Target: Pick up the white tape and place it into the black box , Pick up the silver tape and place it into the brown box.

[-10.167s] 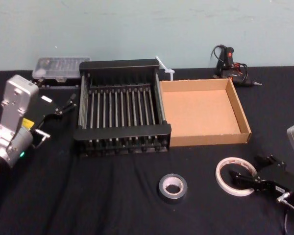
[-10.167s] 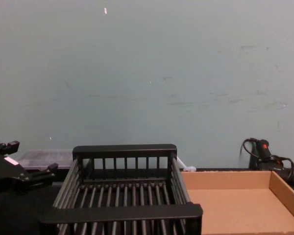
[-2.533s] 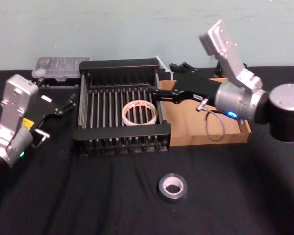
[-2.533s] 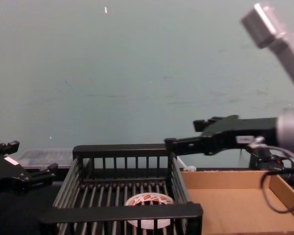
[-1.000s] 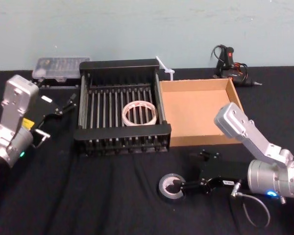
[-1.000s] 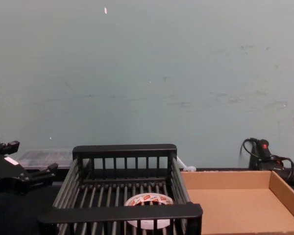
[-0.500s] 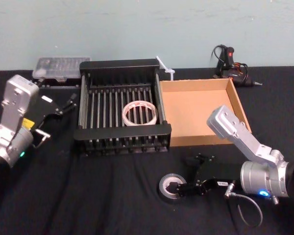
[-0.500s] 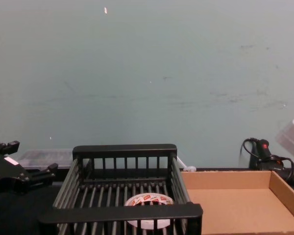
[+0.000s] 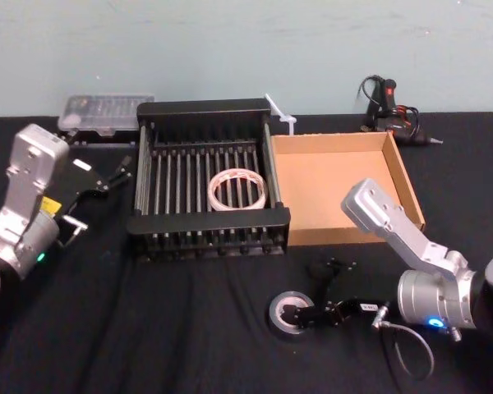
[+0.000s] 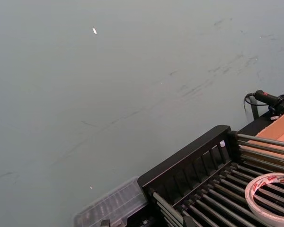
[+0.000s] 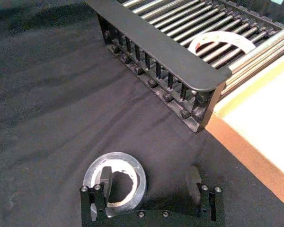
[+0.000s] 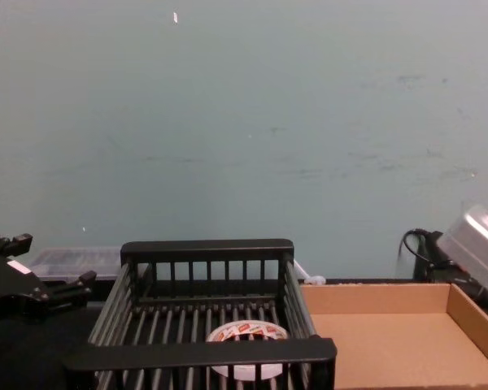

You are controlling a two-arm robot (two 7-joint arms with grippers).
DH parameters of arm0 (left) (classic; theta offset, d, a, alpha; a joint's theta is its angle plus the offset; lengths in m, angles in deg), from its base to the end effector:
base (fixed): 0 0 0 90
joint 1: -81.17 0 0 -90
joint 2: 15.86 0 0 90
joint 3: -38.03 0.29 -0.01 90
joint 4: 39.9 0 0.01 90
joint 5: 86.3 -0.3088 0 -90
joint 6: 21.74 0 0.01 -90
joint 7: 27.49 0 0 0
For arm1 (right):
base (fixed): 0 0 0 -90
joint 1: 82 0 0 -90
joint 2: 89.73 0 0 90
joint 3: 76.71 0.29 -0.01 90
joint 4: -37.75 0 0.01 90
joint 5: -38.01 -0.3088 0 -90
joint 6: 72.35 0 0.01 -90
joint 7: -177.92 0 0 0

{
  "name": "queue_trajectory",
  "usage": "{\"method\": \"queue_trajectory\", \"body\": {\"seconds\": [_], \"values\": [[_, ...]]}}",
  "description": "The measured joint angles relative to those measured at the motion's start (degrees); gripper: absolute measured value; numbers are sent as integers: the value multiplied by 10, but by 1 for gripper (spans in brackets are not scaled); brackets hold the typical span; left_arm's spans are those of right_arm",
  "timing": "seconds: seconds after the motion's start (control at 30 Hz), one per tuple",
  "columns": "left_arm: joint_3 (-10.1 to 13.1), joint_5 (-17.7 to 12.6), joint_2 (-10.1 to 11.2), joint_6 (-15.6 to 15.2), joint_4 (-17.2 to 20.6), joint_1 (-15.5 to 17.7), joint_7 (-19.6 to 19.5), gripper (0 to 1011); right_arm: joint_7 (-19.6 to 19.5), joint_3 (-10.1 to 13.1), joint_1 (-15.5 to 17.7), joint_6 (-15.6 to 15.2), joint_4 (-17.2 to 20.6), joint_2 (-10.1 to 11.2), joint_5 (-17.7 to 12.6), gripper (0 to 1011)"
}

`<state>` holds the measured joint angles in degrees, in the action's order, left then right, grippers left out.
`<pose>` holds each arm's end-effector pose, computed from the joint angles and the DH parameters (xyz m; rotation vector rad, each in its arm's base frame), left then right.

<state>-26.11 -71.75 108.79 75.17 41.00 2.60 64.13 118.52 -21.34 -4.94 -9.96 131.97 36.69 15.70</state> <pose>0.3581 0.0827 -0.3023 0.3045 -0.2851 1.2480 0.3375 -0.0157 -0.2687 -0.5898 0.2214 -0.5465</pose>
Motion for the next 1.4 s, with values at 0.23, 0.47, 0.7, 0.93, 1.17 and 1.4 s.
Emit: {"method": "queue_trajectory", "body": {"seconds": [0.23,0.47,0.7,0.93,1.17,1.4], "values": [[0,0,0,0,0,0,0,1001,1,-4,-6,0,-8,-4,4,1002],[0,0,0,0,0,0,0,1001,3,-7,-8,1,-13,-6,8,1002],[0,0,0,0,0,0,0,1001,4,-7,-8,1,-13,-7,8,1002],[0,0,0,0,0,0,0,1001,4,-7,-8,1,-13,-6,8,1002],[0,0,0,0,0,0,0,1001,4,-6,-8,1,-13,-6,8,894],[0,0,0,0,0,0,0,1001,3,-6,-8,1,-12,-6,8,684]]}}
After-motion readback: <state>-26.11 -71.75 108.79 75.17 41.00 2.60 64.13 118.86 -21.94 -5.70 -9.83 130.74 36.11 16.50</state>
